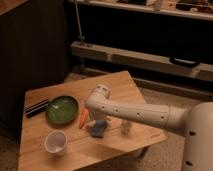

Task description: Place the white sponge in the ceramic cup

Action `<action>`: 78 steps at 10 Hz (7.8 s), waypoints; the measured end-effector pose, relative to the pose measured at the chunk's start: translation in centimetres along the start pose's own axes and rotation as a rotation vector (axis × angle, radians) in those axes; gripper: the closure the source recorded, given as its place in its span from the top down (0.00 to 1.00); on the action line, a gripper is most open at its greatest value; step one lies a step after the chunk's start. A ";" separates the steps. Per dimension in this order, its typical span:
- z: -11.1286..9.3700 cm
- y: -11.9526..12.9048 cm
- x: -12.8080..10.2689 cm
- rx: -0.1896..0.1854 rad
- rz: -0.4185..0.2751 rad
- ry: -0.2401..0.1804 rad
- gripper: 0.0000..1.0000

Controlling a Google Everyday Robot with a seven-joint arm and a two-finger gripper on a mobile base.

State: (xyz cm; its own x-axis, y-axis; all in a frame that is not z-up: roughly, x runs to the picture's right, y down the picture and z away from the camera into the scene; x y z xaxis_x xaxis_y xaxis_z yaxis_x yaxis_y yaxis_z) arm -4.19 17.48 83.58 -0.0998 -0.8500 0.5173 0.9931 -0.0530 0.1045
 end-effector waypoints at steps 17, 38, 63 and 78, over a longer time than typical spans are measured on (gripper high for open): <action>2.5 1.1 -0.3 -0.102 0.193 -0.070 0.58; 0.9 -0.5 -0.2 -0.025 0.106 -0.077 0.80; 1.7 -4.0 -1.0 0.054 -0.273 0.006 0.57; -9.3 -3.9 1.4 0.348 -0.108 0.204 0.54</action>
State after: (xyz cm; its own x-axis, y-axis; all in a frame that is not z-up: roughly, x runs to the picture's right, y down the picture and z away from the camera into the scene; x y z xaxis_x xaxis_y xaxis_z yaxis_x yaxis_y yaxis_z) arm -7.62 11.66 75.98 -0.1536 -0.9376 0.3120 0.8938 0.0028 0.4484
